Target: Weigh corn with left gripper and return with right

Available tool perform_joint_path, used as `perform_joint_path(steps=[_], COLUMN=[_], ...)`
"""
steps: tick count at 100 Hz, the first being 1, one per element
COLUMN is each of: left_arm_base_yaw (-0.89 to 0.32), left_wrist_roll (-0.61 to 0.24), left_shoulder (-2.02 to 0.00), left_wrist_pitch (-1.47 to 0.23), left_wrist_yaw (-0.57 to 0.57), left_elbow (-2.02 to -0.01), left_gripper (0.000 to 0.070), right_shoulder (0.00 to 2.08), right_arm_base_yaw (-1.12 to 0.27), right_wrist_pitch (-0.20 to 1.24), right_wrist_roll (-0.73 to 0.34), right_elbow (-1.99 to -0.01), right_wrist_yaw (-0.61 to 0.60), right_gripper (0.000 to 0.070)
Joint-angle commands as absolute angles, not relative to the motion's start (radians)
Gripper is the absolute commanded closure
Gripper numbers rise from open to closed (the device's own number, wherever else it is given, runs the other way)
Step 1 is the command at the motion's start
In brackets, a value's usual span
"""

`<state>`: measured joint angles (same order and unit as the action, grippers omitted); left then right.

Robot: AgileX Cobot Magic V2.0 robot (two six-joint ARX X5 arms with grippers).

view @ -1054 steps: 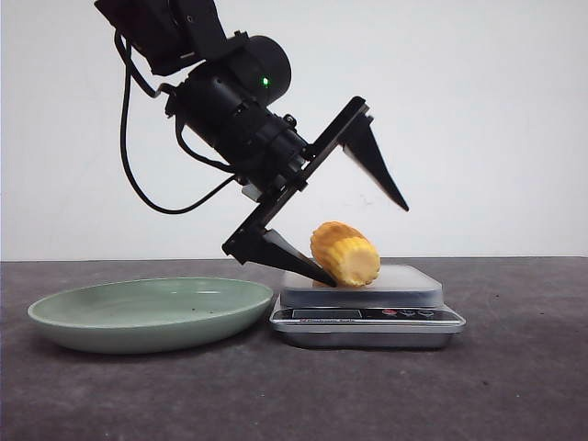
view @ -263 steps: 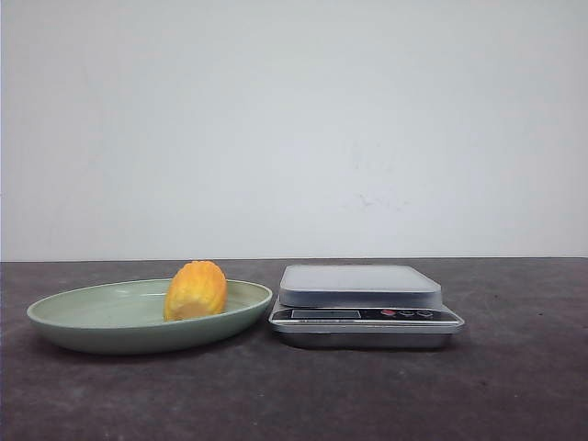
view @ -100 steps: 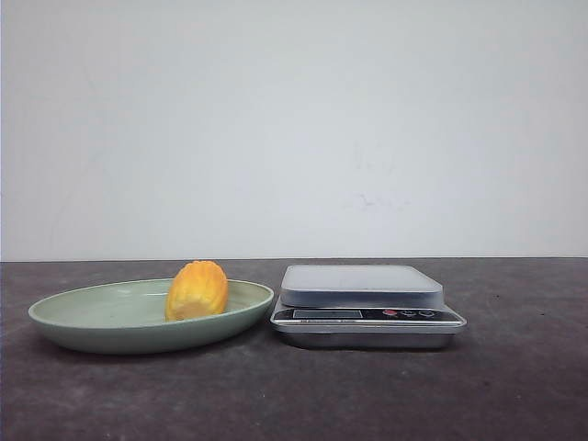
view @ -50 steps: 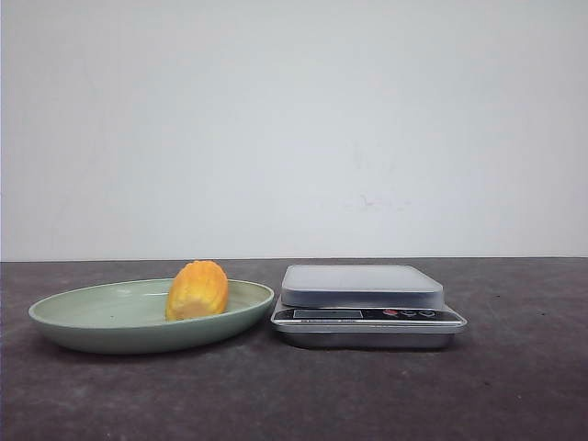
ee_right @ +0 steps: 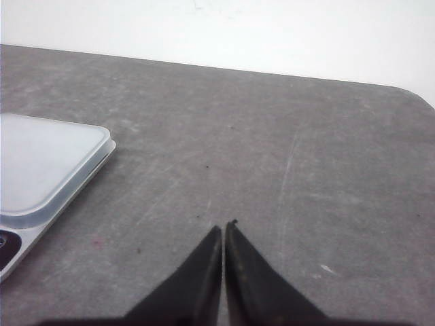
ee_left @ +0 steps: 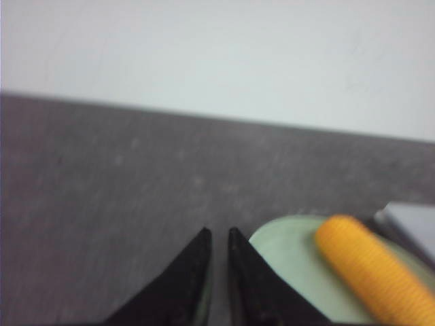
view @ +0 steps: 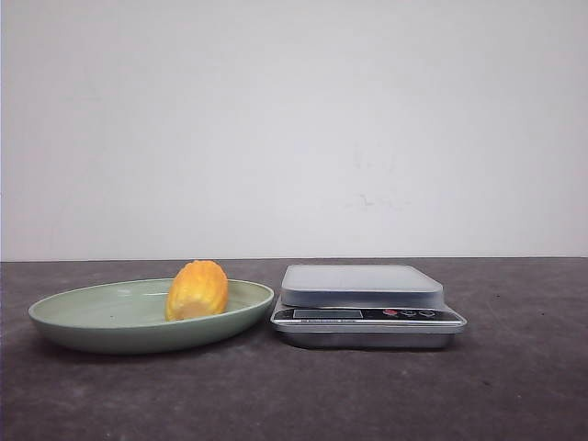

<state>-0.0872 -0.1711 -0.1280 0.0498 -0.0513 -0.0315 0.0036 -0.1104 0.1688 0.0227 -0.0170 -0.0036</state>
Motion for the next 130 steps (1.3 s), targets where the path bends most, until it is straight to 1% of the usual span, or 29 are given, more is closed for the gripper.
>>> perform_joint_path(steps=[1, 17, 26, 33, 51, 61, 130], left_arm_base_yaw=[-0.073, -0.038, -0.025, -0.02, -0.018, -0.018, -0.018], left_wrist_roll=[-0.169, -0.131, -0.116, -0.112, -0.104, -0.067, -0.071], left_shoulder=[-0.102, -0.05, 0.002, -0.003, -0.003, -0.003, -0.003], left_wrist_pitch=[0.058, -0.014, -0.061, -0.076, -0.193, -0.191, -0.187], left_wrist_yaw=[-0.046, 0.035, 0.064, 0.083, 0.071, 0.048, 0.049], left_elbow=[-0.013, -0.013, -0.013, -0.013, -0.013, -0.013, -0.014], left_gripper=[0.07, 0.07, 0.07, 0.07, 0.07, 0.07, 0.07], right_shoulder=[0.004, 0.004, 0.004, 0.004, 0.004, 0.004, 0.004], right_arm_base_yaw=[-0.112, -0.112, -0.112, -0.112, -0.113, -0.113, -0.113], right_wrist_pitch=[0.157, 0.157, 0.157, 0.157, 0.157, 0.158, 0.157], right_wrist_roll=[0.03, 0.03, 0.03, 0.03, 0.03, 0.03, 0.03], right_elbow=[-0.014, -0.014, -0.014, -0.014, -0.014, -0.014, -0.014], right_wrist_yaw=[-0.001, -0.001, -0.001, -0.001, 0.0, 0.0, 0.0], right_gripper=[0.07, 0.07, 0.07, 0.07, 0.07, 0.07, 0.07])
